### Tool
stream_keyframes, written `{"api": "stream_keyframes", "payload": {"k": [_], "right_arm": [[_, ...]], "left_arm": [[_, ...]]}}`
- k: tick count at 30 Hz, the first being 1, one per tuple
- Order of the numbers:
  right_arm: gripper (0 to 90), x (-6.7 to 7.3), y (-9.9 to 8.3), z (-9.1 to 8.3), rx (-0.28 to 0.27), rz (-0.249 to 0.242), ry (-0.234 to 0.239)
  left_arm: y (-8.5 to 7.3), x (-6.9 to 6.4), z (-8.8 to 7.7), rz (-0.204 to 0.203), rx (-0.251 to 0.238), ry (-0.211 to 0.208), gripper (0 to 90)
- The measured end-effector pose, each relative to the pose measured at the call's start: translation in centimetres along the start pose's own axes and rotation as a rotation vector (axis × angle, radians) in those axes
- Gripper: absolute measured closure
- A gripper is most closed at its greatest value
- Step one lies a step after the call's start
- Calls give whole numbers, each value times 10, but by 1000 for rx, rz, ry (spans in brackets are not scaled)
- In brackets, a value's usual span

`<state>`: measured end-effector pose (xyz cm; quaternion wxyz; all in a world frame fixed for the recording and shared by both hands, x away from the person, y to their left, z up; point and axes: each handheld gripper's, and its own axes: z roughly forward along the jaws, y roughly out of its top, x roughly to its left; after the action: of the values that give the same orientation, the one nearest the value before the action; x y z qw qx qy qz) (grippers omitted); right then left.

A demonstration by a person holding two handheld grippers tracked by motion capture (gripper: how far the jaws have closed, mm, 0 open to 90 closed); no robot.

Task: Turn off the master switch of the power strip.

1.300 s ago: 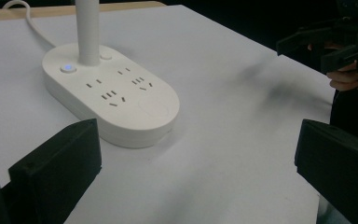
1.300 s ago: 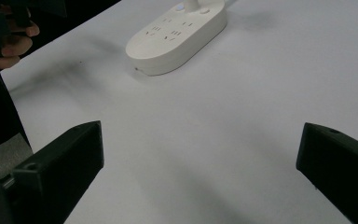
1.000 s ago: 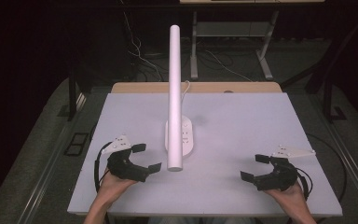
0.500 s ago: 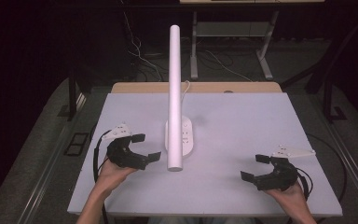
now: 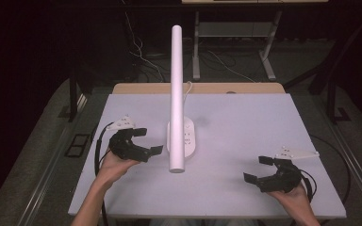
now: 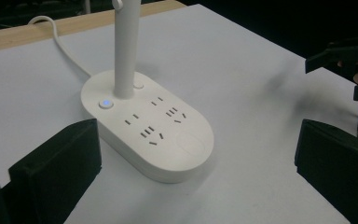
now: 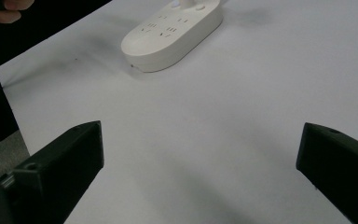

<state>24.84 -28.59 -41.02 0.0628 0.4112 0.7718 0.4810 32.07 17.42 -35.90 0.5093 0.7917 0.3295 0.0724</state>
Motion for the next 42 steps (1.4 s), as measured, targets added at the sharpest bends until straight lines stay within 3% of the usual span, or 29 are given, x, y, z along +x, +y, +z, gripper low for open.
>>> {"api": "stream_keyframes", "payload": {"k": [13, 25, 33, 42], "right_arm": [[0, 0, -1, 0, 2, -16, -6], [0, -1, -1, -1, -2, -15, -8], [0, -1, -1, 0, 4, -14, -12], [0, -1, -1, 0, 6, -12, -14]], "left_arm": [[15, 18, 10, 3, 36, 16, 1], [19, 34, 24, -13, 78, 30, 7], [21, 38, 30, -22, 93, 24, 18], [30, 42, 41, 3, 126, 26, 42]]}}
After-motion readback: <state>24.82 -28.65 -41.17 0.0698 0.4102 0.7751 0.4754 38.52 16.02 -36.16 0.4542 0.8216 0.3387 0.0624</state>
